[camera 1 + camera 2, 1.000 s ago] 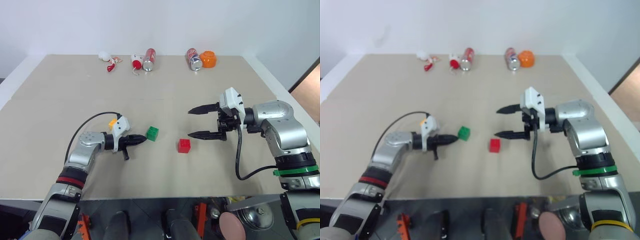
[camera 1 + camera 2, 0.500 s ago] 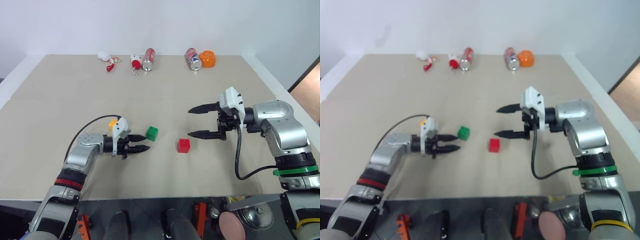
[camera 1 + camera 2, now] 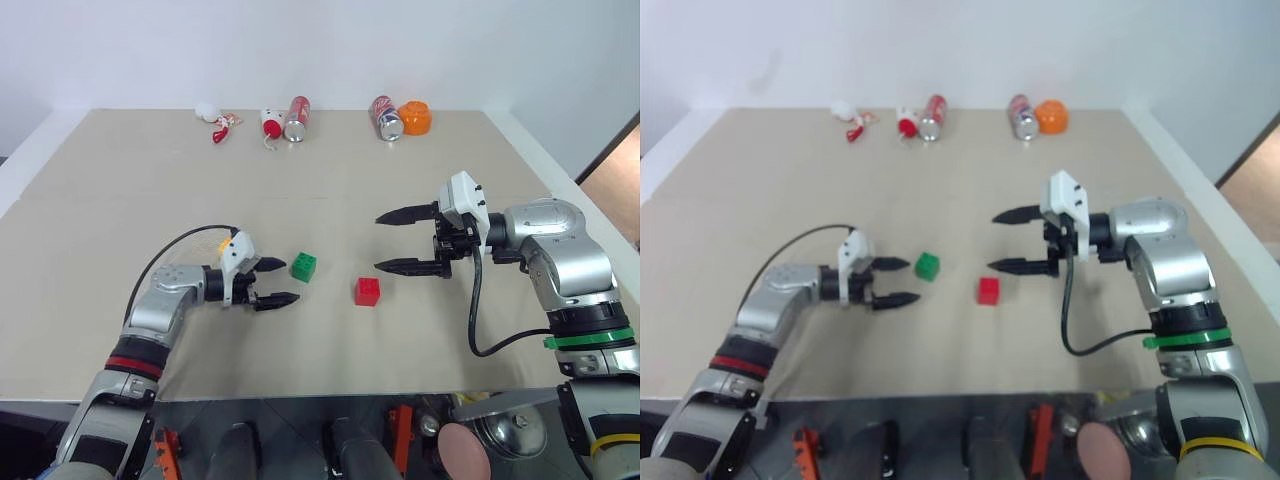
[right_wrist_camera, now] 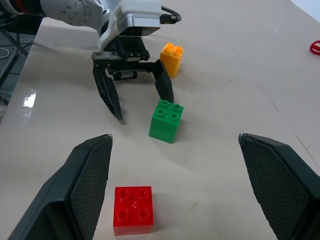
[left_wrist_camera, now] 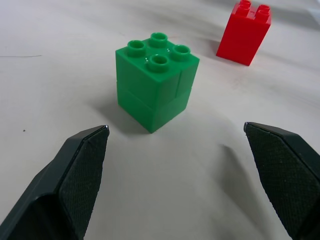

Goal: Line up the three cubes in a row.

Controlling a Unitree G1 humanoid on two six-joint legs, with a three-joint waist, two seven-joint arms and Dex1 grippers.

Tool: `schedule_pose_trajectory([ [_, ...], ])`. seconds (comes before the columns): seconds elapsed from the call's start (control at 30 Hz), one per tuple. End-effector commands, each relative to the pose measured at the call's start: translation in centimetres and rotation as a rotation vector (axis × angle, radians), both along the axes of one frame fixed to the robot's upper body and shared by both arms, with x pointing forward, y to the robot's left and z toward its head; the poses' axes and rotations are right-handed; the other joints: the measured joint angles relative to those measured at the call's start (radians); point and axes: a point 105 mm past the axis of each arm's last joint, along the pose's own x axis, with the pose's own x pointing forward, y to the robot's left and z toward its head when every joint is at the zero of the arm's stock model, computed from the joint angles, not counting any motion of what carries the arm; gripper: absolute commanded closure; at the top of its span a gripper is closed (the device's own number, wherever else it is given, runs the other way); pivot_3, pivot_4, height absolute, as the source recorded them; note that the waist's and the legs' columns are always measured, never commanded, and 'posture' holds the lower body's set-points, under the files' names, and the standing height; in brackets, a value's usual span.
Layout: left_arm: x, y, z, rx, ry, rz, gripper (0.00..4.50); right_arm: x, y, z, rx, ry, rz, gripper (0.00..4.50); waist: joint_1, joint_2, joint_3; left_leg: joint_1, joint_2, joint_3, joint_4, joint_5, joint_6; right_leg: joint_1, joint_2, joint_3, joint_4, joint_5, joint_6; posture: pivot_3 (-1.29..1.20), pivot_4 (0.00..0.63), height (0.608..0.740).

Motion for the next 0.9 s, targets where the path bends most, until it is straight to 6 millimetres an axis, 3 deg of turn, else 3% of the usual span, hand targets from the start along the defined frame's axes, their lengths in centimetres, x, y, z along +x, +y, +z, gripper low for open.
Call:
schedule_pose_trajectory([
  [0.03,0.4,-0.8,0.9,0.005,-0.050,-0.018,0.03,-0.2,0.0,1.7,0.012,-0.060,0.014,0.31,0.000,0.000,0.000,0.000,0.000,0.000,0.000,0.000,0.000,0.000,0.000,0.000,0.000,0.000,0.000,0.00,0.150,0.740],
  [0.27,1.8,-2.7,1.1,0.006,-0.086,0.003,0.03,-0.3,-0.1,1.6,0.013,-0.063,0.005,0.31,0.002,0.000,0.000,0.000,-0.001,0.000,0.000,0.000,0.000,0.000,0.000,0.000,0.000,0.000,0.000,0.00,0.150,0.740],
  [0.53,3.2,-3.6,1.3,0.010,-0.104,0.046,0.03,-0.4,-0.2,1.6,0.013,-0.061,-0.003,0.31,-0.001,0.000,0.000,0.000,-0.001,0.000,0.000,0.000,0.000,0.000,0.001,0.002,0.000,0.001,0.002,0.00,0.150,0.740],
  [0.9,2.2,-3.4,0.7,0.025,-0.061,-0.007,0.03,-0.4,-0.2,1.6,0.014,-0.060,-0.009,0.31,-0.001,0.000,0.000,0.000,-0.001,0.000,0.000,0.000,0.000,0.000,0.001,0.002,0.000,0.001,0.002,0.00,0.150,0.740],
])
